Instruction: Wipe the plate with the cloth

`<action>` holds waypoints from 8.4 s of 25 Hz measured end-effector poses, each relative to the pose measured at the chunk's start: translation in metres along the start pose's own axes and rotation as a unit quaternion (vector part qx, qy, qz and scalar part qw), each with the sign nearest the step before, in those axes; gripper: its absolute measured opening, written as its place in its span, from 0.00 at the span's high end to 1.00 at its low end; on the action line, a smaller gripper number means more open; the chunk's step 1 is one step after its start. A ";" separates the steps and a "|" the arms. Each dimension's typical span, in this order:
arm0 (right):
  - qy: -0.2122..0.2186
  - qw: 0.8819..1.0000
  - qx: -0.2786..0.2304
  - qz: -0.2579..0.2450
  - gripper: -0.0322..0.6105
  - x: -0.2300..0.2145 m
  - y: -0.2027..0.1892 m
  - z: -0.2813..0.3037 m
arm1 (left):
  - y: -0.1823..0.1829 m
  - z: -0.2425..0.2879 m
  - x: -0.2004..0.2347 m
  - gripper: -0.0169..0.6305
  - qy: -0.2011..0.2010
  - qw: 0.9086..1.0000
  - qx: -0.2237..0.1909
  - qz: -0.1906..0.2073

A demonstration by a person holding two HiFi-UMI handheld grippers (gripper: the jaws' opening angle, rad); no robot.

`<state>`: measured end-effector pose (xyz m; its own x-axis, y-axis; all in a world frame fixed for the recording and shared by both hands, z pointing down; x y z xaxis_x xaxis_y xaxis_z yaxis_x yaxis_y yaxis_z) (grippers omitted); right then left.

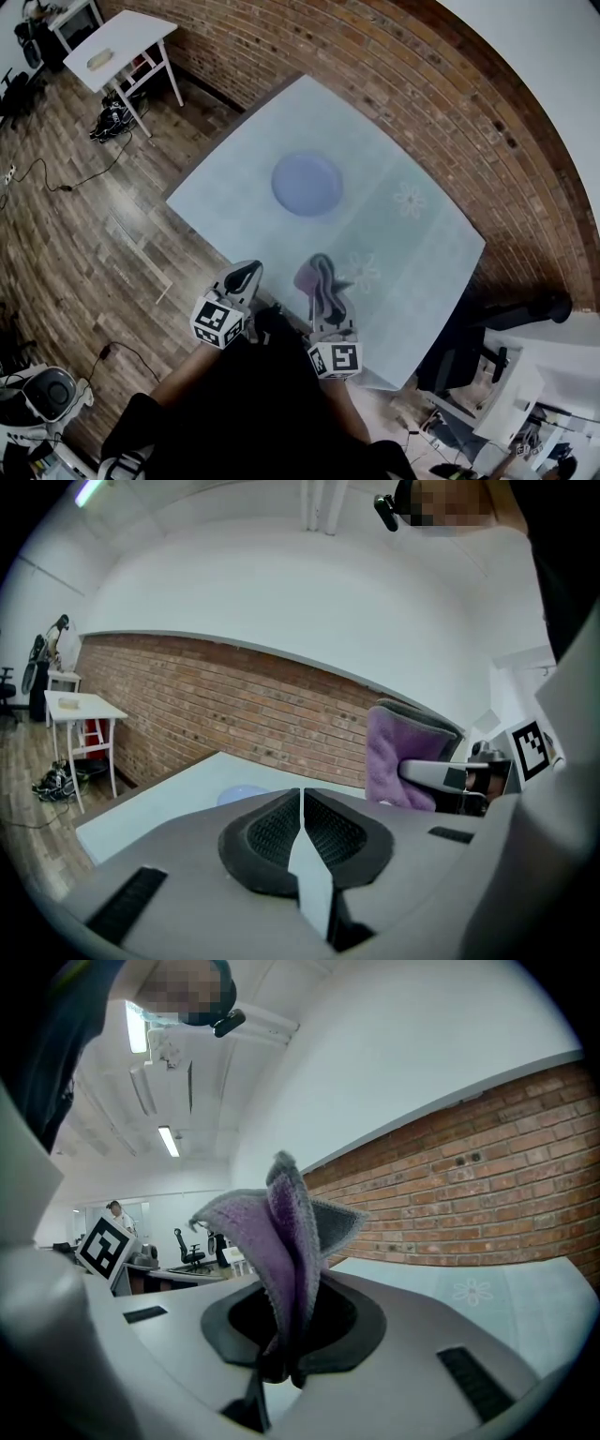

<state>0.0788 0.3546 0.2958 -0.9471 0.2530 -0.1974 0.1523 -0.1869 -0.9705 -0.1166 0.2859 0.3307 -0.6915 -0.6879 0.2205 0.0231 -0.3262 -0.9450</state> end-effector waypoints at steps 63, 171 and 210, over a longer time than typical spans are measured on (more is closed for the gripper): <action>-0.009 0.993 0.116 0.010 0.85 -0.115 -0.074 0.220 | -0.158 0.290 0.205 0.77 0.040 0.944 0.286 -0.161; 0.015 0.785 0.540 -0.302 0.85 -0.160 -0.219 0.250 | -0.180 0.241 0.203 0.91 -0.011 0.931 0.300 -0.207; 0.195 0.772 0.540 -0.273 0.85 -0.053 -0.247 0.228 | -0.179 0.242 0.198 0.91 -0.006 0.930 0.297 -0.215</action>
<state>0.0270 0.1713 0.5778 -0.5972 0.8015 -0.0315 -0.7636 -0.5801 -0.2837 -0.0827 0.0509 0.6021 -0.7211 -0.4169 0.5535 0.1441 -0.8715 -0.4687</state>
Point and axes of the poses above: the fingertips, and each gripper's own axes: z forward along the fingers, x to its left, y out of its top, the point moved 7 cm from there along -z, backward along the fingers, and after that the axes turned 4 degrees about z, right-handed, at the moved point
